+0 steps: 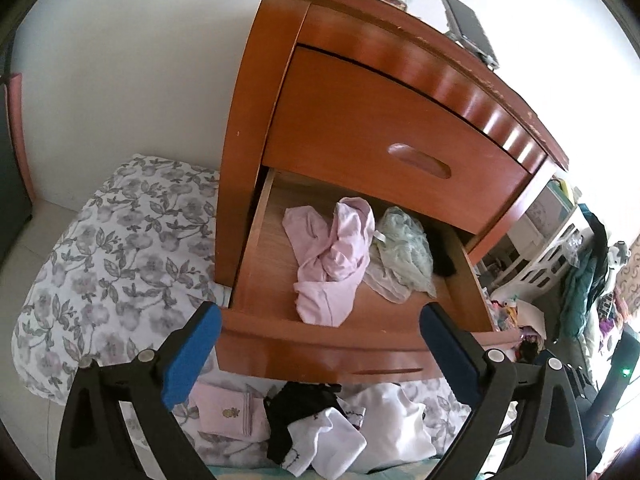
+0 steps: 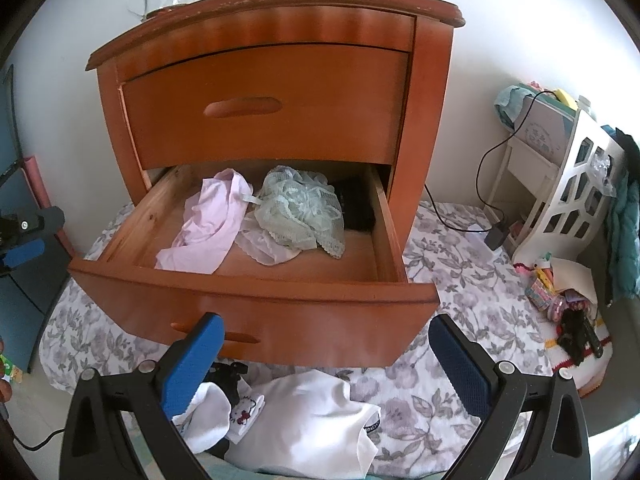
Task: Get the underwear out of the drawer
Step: 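Move the left gripper back into the drawer toward the pink cloth, then grasp the pink cloth in the drawer with the left gripper, then lift the pink cloth out of the drawer and carry it toward the bed, then lower the pink cloth onto the bed pile and open the left gripper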
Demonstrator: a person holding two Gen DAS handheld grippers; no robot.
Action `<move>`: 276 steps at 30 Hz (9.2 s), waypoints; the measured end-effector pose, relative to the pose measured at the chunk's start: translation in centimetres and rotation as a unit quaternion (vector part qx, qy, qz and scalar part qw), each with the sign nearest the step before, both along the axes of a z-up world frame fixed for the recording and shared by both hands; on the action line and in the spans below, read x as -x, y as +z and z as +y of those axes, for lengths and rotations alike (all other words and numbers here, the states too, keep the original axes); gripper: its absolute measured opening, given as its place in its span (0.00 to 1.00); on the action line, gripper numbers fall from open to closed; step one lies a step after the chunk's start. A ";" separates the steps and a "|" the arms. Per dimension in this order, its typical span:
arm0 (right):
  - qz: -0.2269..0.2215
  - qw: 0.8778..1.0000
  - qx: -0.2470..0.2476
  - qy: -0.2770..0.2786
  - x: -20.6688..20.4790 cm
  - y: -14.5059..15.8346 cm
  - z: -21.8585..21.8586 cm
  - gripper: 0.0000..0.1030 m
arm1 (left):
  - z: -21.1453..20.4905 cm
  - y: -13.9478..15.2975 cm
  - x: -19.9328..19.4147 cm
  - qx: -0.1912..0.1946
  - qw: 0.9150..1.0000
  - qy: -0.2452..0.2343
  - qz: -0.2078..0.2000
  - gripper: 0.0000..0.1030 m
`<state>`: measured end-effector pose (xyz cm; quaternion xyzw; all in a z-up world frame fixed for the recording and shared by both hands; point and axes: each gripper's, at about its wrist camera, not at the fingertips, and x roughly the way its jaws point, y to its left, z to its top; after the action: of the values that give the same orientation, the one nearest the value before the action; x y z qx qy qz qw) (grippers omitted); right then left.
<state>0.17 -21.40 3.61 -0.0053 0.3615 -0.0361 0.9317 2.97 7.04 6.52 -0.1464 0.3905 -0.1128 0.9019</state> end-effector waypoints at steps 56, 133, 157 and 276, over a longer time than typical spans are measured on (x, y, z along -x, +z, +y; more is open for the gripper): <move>0.010 1.000 -0.015 0.000 -8.5 -3.9 -2.0 1.00 | -7.6 -7.5 -17.0 -0.145 0.958 -0.148 0.198 0.98; 0.007 1.000 -0.019 0.000 -8.6 -4.0 -2.1 1.00 | -0.5 -4.9 -14.7 0.050 0.986 -0.097 0.127 0.10; 0.008 1.000 -0.021 0.002 -8.8 -4.1 -2.2 1.00 | -7.7 -11.2 -19.9 -0.094 0.955 -0.145 0.243 0.34; 0.019 1.000 -0.013 -0.019 2.3 -1.1 -0.5 1.00 | -6.8 -14.1 0.7 0.081 0.965 -0.095 0.230 0.20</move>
<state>-2.12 -21.87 2.54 0.0130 0.3796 -0.0488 0.9238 2.24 0.25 -7.53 -0.2035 0.5890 -0.1928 0.7579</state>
